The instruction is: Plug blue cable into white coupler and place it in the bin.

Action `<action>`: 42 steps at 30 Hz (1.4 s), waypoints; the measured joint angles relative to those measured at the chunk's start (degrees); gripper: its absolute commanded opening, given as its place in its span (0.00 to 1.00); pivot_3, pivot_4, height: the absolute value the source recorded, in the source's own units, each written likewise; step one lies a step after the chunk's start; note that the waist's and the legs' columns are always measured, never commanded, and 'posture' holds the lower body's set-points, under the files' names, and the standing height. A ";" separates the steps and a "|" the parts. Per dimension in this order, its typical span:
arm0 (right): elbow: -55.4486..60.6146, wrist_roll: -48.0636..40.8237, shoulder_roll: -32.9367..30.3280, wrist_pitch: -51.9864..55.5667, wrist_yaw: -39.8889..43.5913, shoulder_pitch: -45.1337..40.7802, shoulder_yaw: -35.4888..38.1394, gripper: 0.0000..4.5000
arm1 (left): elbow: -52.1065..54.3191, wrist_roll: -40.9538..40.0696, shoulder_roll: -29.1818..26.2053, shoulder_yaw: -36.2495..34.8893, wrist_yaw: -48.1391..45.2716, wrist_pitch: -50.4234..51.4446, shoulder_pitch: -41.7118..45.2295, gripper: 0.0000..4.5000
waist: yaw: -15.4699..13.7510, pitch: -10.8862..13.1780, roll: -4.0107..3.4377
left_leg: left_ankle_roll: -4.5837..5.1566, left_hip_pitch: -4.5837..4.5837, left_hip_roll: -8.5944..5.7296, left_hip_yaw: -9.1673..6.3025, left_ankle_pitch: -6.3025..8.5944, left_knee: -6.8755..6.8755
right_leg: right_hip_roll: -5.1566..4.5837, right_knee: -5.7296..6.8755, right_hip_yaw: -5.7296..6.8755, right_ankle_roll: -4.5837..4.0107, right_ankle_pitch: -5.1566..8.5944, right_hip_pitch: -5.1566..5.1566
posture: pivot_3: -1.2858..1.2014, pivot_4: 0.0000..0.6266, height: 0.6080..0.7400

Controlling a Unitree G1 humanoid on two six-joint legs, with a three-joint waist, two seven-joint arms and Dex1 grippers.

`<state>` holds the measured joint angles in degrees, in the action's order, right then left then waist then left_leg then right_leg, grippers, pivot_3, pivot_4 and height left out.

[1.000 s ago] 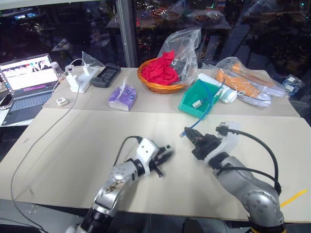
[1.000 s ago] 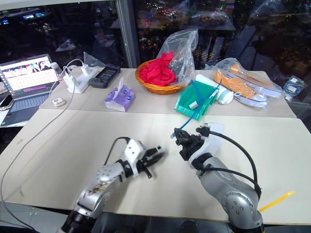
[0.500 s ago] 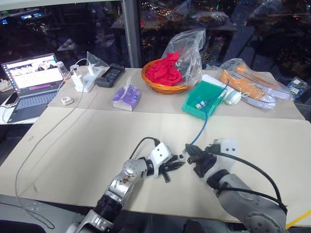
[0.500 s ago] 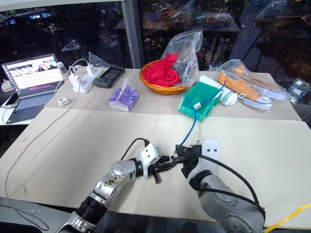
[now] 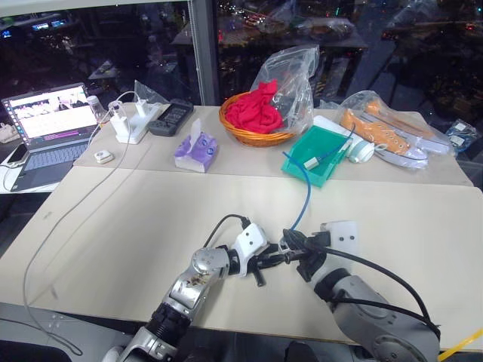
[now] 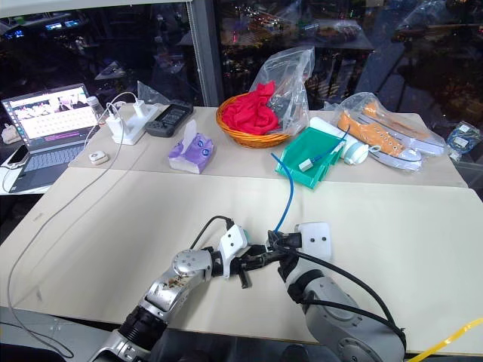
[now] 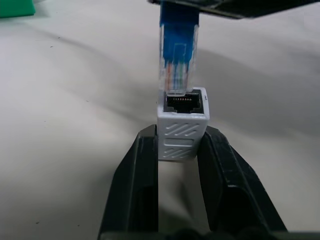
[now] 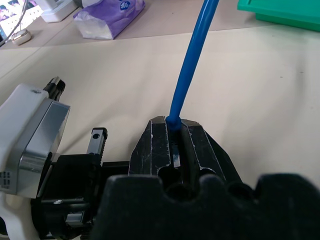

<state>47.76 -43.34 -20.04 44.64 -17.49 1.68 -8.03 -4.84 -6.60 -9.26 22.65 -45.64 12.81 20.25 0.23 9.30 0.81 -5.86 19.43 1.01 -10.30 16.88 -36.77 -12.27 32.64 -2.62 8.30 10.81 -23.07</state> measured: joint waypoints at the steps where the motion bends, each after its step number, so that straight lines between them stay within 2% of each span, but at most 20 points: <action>1: 0.00 0.27 0.27 0.35 0.12 0.02 0.00 0.00 | 0.08 0.00 0.00 0.00 0.00 0.04 -0.07 0.14 | 0.01 0.00 0.00 | 0.00 0.00 0.00 0.00 0.00 0.00 | 0.00 0.00 0.00 0.00 0.00 0.00 | 0.52 0.24 1.00; 26: 0.63 4.99 3.25 3.43 3.57 2.44 2.48 0.00 | 0.69 0.06 0.02 0.07 -0.05 0.92 -0.40 0.14 | 0.15 -0.08 -0.06 | 0.01 -0.04 0.00 0.00 0.01 0.00 | 0.00 0.03 0.00 0.02 0.03 0.03 | 0.52 0.24 1.00; 35: 0.72 8.46 2.39 4.49 5.72 1.60 1.62 0.00 | 0.82 0.22 -0.06 0.06 -0.01 1.22 -0.44 0.14 | 0.28 -0.18 -0.15 | 0.01 -0.05 0.00 0.00 0.01 0.00 | 0.00 0.03 0.00 0.03 0.05 0.03 | 0.52 0.24 1.00; 42: 1.07 15.56 -2.02 3.47 9.82 1.25 -3.00 0.00 | 1.41 0.76 -0.09 0.00 0.06 2.27 -0.68 0.14 | 0.46 -0.39 -0.19 | 0.01 -0.08 0.00 0.00 0.01 0.00 | 0.00 0.06 0.00 0.06 0.12 0.05 | 0.52 0.24 1.00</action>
<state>48.83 -27.78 -22.06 48.11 -7.67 2.93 -11.03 -3.43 -5.85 -9.35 22.64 -45.58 15.09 19.57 0.69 8.91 0.62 -5.85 19.35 1.02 -10.30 16.89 -36.77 -12.27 32.70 -2.62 8.35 10.93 -23.02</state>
